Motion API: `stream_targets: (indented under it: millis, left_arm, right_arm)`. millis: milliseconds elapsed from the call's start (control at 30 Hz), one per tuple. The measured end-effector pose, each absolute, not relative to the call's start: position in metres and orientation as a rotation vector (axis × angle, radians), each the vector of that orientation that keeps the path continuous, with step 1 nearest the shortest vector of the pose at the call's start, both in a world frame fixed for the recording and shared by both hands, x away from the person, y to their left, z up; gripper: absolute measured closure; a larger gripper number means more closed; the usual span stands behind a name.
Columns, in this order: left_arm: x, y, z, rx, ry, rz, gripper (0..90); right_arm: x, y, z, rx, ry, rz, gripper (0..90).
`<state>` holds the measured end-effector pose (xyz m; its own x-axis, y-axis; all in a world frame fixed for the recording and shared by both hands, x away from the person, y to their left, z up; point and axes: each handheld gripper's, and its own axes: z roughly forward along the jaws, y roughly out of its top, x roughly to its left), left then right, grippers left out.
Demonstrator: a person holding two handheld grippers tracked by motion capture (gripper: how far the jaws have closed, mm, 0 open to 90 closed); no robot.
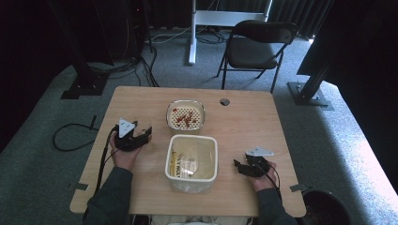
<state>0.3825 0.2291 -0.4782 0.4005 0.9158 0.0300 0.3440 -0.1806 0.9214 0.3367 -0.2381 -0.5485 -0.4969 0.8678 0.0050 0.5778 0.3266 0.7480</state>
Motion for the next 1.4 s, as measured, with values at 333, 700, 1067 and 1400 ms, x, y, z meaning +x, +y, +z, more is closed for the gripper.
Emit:
stream_targets:
  millis: [333, 700, 1067, 1400]
  left_arm:
    - [0.39, 0.22, -0.457, 1.717, 1.101, 0.772, 33.2]
    - [0.394, 0.215, -0.441, 1.721, 1.072, 0.812, 33.2]
    - [0.4, 0.212, -0.425, 1.724, 1.06, 0.836, 33.6]
    - [0.409, 0.203, -0.413, 1.763, 1.019, 0.859, 34.2]
  right_arm:
    - [0.337, -0.238, -0.548, 1.28, 2.199, 0.993, 36.4]
    - [0.337, -0.238, -0.548, 1.281, 2.198, 0.993, 36.4]
    - [0.337, -0.238, -0.549, 1.28, 2.197, 0.992, 36.4]
    - [0.337, -0.238, -0.549, 1.281, 2.197, 0.992, 36.4]
